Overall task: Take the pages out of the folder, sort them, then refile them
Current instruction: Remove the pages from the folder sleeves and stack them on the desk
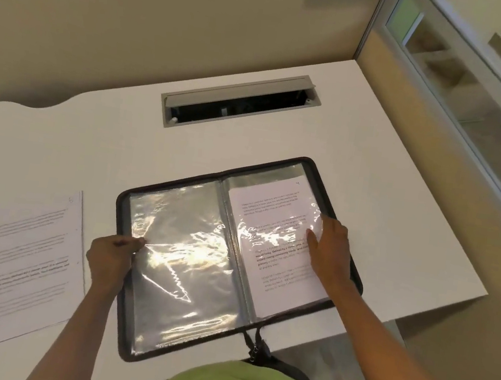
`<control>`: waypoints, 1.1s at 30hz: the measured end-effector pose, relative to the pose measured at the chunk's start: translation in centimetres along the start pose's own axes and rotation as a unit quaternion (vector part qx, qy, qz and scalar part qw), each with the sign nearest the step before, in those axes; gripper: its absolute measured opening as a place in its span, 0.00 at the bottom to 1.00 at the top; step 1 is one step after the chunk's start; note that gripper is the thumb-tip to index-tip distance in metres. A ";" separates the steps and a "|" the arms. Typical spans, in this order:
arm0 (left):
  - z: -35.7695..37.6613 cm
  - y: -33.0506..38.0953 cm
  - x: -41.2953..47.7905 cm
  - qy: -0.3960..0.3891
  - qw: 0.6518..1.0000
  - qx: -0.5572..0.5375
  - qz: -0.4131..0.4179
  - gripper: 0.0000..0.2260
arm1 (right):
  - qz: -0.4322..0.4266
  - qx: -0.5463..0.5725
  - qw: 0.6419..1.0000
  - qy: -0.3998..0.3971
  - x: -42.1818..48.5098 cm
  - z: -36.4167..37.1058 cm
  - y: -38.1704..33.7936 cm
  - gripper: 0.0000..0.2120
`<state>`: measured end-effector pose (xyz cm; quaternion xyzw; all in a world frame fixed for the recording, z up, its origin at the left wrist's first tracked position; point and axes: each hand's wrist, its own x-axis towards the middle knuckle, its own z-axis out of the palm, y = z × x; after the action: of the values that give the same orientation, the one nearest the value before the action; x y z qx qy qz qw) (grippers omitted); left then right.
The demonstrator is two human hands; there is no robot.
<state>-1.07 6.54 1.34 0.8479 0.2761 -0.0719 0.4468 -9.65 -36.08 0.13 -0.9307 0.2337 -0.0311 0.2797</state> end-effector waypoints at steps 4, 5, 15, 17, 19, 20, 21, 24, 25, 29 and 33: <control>1.0 0.1 -0.7 0.080 0.982 0.147 0.088 0.05 | 0.033 0.022 0.999 -0.001 2.3 -0.8 -0.3 0.20; 1.8 0.4 -0.9 0.106 0.967 0.196 0.120 0.08 | 0.039 0.027 0.999 0.002 2.8 -1.0 -0.3 0.19; 18.5 5.9 -11.1 -0.139 0.849 0.278 0.427 0.28 | 0.062 0.031 0.998 -0.011 4.9 -2.4 -0.4 0.09; 20.8 5.8 -12.0 -0.155 0.827 0.322 0.434 0.28 | 0.053 0.020 0.998 -0.003 4.7 -2.7 -0.2 0.09; 22.1 5.4 -12.5 -0.167 0.812 0.348 0.438 0.29 | 0.041 0.018 0.999 0.004 4.3 -3.1 -0.1 0.10; 22.5 5.2 -12.7 -0.170 0.806 0.358 0.440 0.29 | 0.032 0.021 0.999 0.010 4.0 -3.1 -0.1 0.09; 22.6 5.0 -12.9 -0.169 0.800 0.366 0.444 0.30 | 0.020 0.027 0.999 0.018 3.8 -3.1 -0.1 0.09; 22.7 4.8 -13.2 -0.166 0.798 0.360 0.455 0.30 | -0.004 0.087 0.996 0.021 3.4 -3.3 -0.2 0.04; 22.6 5.1 -13.1 -0.172 0.802 0.345 0.457 0.30 | 0.001 0.126 0.992 0.011 3.4 -3.3 -0.2 0.03; 22.1 7.7 -10.8 -0.156 0.847 0.242 0.448 0.31 | 0.043 0.249 0.967 -0.015 3.9 -3.8 0.3 0.06; 21.2 12.3 -5.3 -0.118 0.911 0.150 0.365 0.30 | 0.081 0.349 0.931 -0.066 4.1 -5.0 0.0 0.08</control>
<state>3.68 -18.05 -0.36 0.9319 -0.1217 -0.0440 0.3388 -6.93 -40.47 4.05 -0.7526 0.2632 -0.0260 0.6030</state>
